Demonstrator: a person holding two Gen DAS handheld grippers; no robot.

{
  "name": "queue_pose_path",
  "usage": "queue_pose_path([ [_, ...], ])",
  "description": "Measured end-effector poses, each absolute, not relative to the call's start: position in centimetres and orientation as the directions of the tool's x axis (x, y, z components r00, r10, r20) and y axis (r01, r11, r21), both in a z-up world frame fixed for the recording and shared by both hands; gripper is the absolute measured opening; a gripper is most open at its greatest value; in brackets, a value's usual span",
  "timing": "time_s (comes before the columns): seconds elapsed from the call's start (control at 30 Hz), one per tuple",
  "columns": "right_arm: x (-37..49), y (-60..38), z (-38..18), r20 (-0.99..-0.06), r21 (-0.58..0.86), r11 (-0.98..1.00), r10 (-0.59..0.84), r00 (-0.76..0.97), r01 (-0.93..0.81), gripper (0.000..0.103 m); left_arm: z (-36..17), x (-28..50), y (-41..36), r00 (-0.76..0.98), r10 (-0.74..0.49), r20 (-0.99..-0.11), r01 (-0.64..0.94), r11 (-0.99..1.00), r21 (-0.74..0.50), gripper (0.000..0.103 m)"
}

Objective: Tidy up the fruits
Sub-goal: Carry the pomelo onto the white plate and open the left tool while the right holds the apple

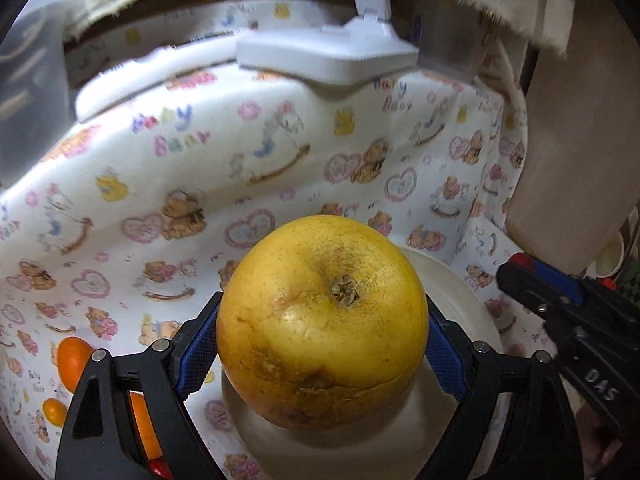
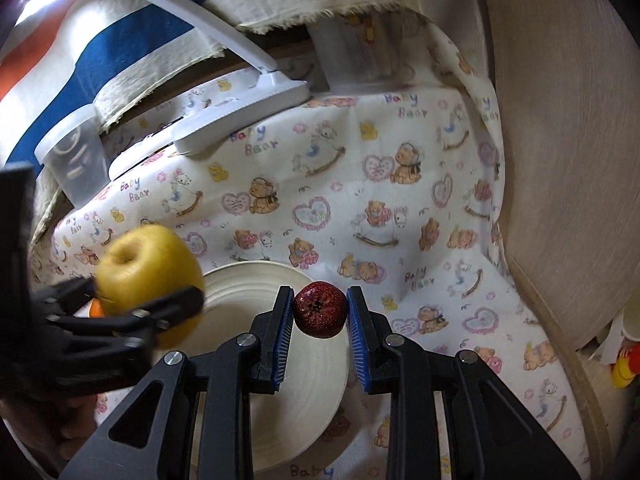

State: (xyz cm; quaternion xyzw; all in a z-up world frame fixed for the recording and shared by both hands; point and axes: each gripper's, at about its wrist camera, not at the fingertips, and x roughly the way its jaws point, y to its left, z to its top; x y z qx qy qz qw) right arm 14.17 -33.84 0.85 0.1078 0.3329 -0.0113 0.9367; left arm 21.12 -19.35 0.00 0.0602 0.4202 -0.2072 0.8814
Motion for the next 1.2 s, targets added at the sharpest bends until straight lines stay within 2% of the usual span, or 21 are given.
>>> queue_pose_path([
  [0.37, 15.3, -32.6, -1.0, -0.680, 0.151, 0.987, 0.062, 0.731, 0.057, 0.028, -2.5, 22.4, -19.7, 0.529, -0.285, -0.799, 0.405, 0.913, -0.057, 0.089],
  [0.7, 15.3, -32.3, -1.3, -0.684, 0.136, 0.989, 0.050, 0.727, 0.059, 0.028, -2.8, 22.3, -20.0, 0.558, -0.265, -0.786, 0.411, 0.912, -0.016, 0.089],
  [0.83, 15.4, -32.6, -1.4, -0.688, 0.137, 0.988, 0.044, 0.725, 0.069, 0.028, -2.5, 22.4, -19.7, 0.572, -0.284, -0.770, 0.406, 0.913, -0.035, 0.092],
  [0.97, 15.4, -32.7, -1.3, -0.688, 0.133, 0.989, 0.044, 0.725, 0.067, 0.028, -2.0, 21.5, -19.7, 0.603, -0.277, -0.748, 0.424, 0.906, 0.007, 0.093],
  [1.1, 15.5, -32.5, -1.5, -0.694, 0.128, 0.989, 0.041, 0.719, 0.067, 0.028, -1.1, 20.3, -19.6, 0.685, -0.240, -0.688, 0.397, 0.914, 0.077, 0.095],
  [1.2, 15.6, -32.8, -1.7, -0.698, 0.133, 0.988, 0.039, 0.715, 0.076, 0.028, 0.0, 19.2, -18.9, 0.723, -0.254, -0.642, 0.382, 0.922, 0.067, 0.095],
])
